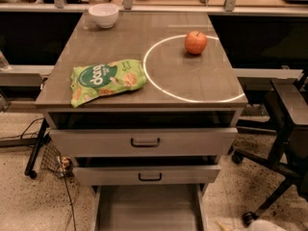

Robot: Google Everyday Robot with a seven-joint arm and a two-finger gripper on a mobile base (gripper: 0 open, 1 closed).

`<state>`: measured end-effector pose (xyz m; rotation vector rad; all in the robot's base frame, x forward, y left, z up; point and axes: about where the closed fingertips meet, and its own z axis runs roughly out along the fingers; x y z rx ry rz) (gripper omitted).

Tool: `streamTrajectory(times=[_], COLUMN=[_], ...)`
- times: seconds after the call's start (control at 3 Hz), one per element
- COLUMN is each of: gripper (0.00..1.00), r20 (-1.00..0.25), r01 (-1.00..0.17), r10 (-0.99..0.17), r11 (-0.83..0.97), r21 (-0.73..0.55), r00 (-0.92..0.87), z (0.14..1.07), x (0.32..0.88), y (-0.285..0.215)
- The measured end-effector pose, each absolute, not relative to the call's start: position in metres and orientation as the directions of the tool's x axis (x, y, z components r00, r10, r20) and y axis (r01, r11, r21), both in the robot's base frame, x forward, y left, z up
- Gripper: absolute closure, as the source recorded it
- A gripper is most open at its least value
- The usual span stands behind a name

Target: Open bottom drawer

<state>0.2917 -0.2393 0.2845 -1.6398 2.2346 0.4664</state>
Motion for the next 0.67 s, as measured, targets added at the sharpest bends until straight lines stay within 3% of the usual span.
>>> streamTrajectory(times=[0.67], gripper=[0.0], r20=[-0.48], r01=[-0.899], r10=[-0.82], r11=[0.417], r21=[-0.131], r00=[-0.311], z=[0.399], x=[0.349], y=[-0.31])
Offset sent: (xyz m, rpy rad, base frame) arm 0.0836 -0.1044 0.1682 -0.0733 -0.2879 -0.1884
